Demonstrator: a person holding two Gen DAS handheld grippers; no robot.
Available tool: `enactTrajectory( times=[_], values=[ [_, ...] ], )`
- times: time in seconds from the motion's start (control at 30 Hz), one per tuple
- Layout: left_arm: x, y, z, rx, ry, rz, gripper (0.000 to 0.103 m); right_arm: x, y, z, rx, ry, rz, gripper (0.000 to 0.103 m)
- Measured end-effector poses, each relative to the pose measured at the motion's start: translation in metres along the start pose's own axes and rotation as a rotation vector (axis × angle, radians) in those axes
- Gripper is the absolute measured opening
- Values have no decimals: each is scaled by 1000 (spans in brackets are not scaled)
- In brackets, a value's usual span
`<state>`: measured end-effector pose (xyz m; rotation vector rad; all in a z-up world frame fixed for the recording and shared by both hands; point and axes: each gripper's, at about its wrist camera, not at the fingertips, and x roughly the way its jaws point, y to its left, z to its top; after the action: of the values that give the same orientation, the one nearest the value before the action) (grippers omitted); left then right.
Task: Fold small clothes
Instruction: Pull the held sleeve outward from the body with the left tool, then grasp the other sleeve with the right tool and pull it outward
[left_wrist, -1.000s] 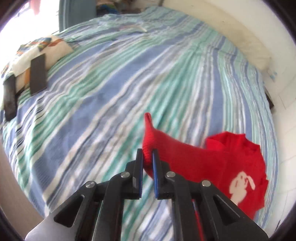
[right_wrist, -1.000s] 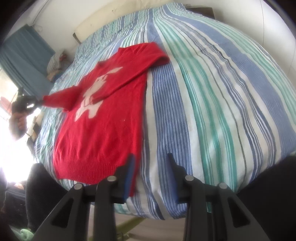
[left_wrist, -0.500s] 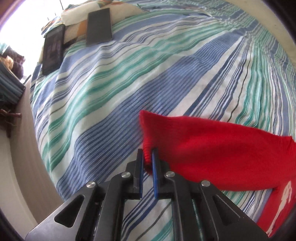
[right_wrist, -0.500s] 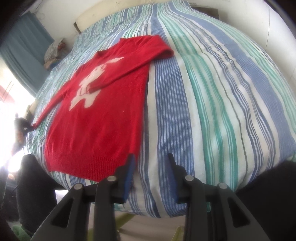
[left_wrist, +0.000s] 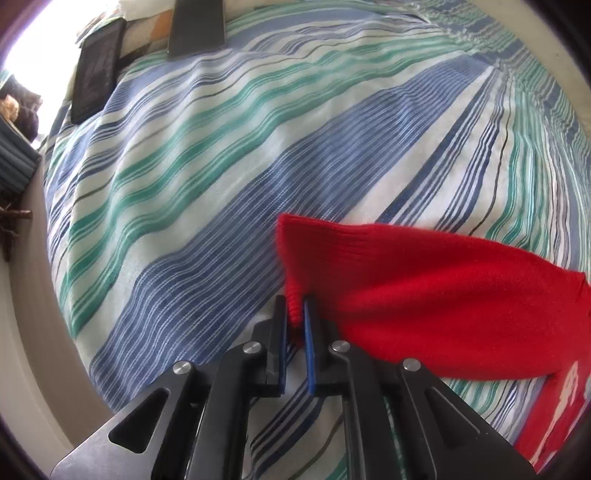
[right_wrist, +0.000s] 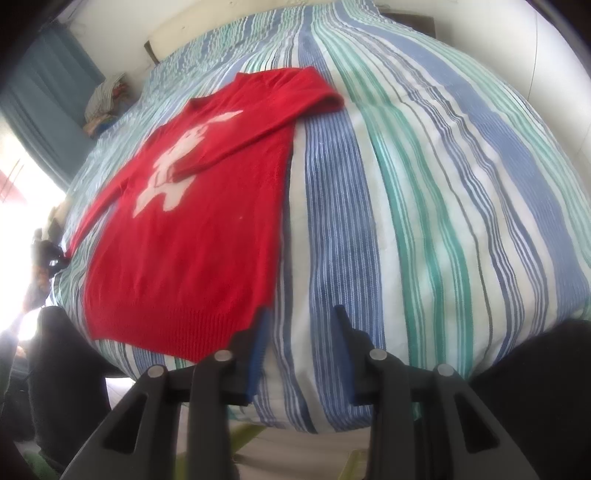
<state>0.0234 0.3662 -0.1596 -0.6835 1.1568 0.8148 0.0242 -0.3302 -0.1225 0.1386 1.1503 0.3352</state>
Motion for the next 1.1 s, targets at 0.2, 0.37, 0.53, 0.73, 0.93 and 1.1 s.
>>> enactTrajectory(
  times=[0.2, 0.37, 0.53, 0.73, 0.93, 1.1],
  values=[
    [5, 13, 0, -20, 12, -28, 12, -2, 1, 1, -6, -1, -7, 50],
    [-8, 30, -5, -42, 12, -31, 66, -9, 4, 6, -32, 0, -6, 51],
    [-39, 33, -22, -19, -19, -20, 73, -19, 10, 21, -141, 15, -68, 52],
    [-94, -2, -84, 130, -150, -160, 87, -23, 36, 78, -345, -36, -132, 52],
    [-80, -52, -137, 234, -157, -235, 88, 22, 121, 132, -623, -73, -78, 54],
    [-61, -64, -157, 298, -144, -187, 88, 94, 192, 136, -798, 27, -28, 54]
  ],
)
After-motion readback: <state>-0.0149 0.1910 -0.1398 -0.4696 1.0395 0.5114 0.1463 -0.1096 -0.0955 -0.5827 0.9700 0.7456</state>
